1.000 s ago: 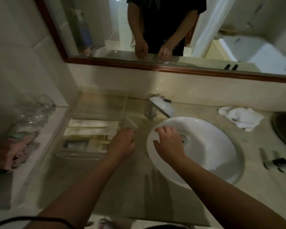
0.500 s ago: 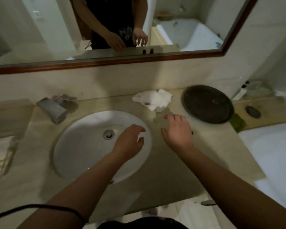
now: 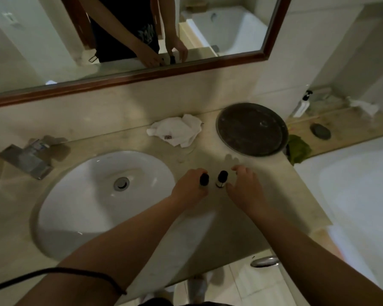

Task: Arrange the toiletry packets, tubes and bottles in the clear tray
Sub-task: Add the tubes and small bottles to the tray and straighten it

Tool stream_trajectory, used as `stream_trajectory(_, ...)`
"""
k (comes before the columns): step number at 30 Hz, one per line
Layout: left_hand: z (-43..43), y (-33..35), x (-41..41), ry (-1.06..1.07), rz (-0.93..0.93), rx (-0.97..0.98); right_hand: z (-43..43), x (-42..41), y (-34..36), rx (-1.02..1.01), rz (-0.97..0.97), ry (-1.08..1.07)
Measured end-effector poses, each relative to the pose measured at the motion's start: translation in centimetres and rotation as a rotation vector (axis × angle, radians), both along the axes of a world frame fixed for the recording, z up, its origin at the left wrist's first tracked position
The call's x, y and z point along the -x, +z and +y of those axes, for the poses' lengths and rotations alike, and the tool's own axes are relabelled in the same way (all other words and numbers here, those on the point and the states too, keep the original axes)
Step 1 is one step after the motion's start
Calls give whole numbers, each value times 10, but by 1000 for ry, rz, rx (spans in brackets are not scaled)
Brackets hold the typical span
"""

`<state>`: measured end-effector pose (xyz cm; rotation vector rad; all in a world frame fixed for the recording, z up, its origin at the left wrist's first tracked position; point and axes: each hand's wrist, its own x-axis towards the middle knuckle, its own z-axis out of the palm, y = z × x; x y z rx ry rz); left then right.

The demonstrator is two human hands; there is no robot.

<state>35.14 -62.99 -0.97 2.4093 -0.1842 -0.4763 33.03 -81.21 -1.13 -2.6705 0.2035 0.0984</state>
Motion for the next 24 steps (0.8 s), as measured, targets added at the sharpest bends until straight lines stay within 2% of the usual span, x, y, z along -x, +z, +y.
stream_trajectory(4,-3,-17,-4,35,-7,-16,7,-9,-13,-185,145,-24)
stream_trajectory(13,22,8,12,238,50,102,34,-12,-18,-281,121,55)
stream_trajectory(19,109,43,48,463,-34,303,114,2,23,-486,111,224)
stream_trajectory(24,204,63,103,712,-97,418,212,21,56,-462,68,524)
